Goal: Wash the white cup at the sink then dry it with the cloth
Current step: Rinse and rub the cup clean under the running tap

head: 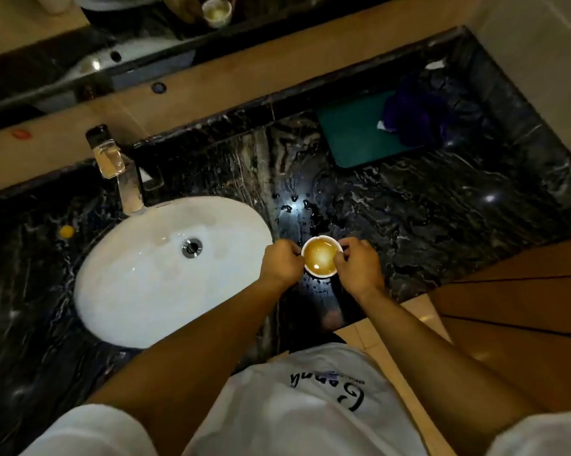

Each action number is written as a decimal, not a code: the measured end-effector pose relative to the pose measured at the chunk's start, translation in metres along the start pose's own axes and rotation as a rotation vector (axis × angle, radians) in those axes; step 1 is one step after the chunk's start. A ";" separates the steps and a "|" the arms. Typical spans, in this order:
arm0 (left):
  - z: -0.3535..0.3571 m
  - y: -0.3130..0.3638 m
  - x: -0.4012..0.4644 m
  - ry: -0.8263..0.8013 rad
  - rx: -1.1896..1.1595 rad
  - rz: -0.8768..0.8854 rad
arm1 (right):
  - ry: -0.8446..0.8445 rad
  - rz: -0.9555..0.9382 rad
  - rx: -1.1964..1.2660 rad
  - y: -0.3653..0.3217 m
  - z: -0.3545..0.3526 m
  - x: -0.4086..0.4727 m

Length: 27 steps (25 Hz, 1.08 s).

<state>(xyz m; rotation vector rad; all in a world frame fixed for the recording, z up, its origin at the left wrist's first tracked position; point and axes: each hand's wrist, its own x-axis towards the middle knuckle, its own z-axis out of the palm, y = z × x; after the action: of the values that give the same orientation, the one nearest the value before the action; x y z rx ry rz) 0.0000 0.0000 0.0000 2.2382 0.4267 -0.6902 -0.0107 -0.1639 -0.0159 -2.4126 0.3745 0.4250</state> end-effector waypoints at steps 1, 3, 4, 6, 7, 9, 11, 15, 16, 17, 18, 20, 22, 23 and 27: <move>0.001 0.000 0.003 -0.009 -0.009 -0.012 | 0.002 0.000 -0.021 0.000 -0.002 0.003; 0.001 0.001 0.005 -0.010 -0.014 -0.046 | 0.000 0.005 -0.057 0.001 -0.005 0.005; 0.002 0.002 0.003 -0.006 -0.009 -0.064 | -0.014 0.016 -0.070 0.000 -0.006 0.004; 0.003 0.001 0.006 -0.004 -0.027 -0.077 | -0.023 0.018 -0.084 -0.002 -0.006 0.006; 0.004 0.000 0.007 0.000 -0.034 -0.068 | -0.016 0.018 -0.089 -0.001 -0.007 0.007; 0.003 -0.004 0.006 -0.003 -0.049 -0.049 | -0.015 0.029 -0.097 -0.004 -0.006 0.005; -0.005 -0.012 0.005 -0.017 -0.085 -0.032 | 0.008 0.031 -0.084 -0.010 -0.002 0.001; -0.032 -0.037 -0.005 -0.059 -0.357 -0.115 | 0.064 0.012 -0.057 -0.039 0.013 -0.016; -0.043 -0.047 -0.009 -0.086 -0.480 -0.159 | 0.077 0.011 -0.051 -0.049 0.018 -0.022; -0.055 -0.058 -0.014 -0.115 -0.606 -0.191 | 0.087 0.010 -0.035 -0.060 0.025 -0.027; -0.068 -0.071 -0.019 -0.142 -0.727 -0.216 | 0.085 0.013 -0.014 -0.073 0.032 -0.032; -0.096 -0.098 -0.025 -0.195 -0.931 -0.242 | 0.065 0.015 0.023 -0.103 0.047 -0.039; -0.118 -0.122 -0.031 -0.230 -1.108 -0.279 | 0.054 -0.001 0.042 -0.131 0.064 -0.044; -0.126 -0.131 -0.032 -0.244 -1.192 -0.300 | 0.052 -0.013 0.044 -0.143 0.072 -0.045; -0.160 -0.172 -0.032 -0.212 -1.414 -0.341 | -0.033 -0.028 0.088 -0.195 0.113 -0.063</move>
<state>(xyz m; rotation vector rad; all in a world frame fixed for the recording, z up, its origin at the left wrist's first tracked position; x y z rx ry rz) -0.0545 0.2298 0.0158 0.7607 0.8477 -0.5008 -0.0189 0.0644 0.0331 -2.3196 0.3375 0.4262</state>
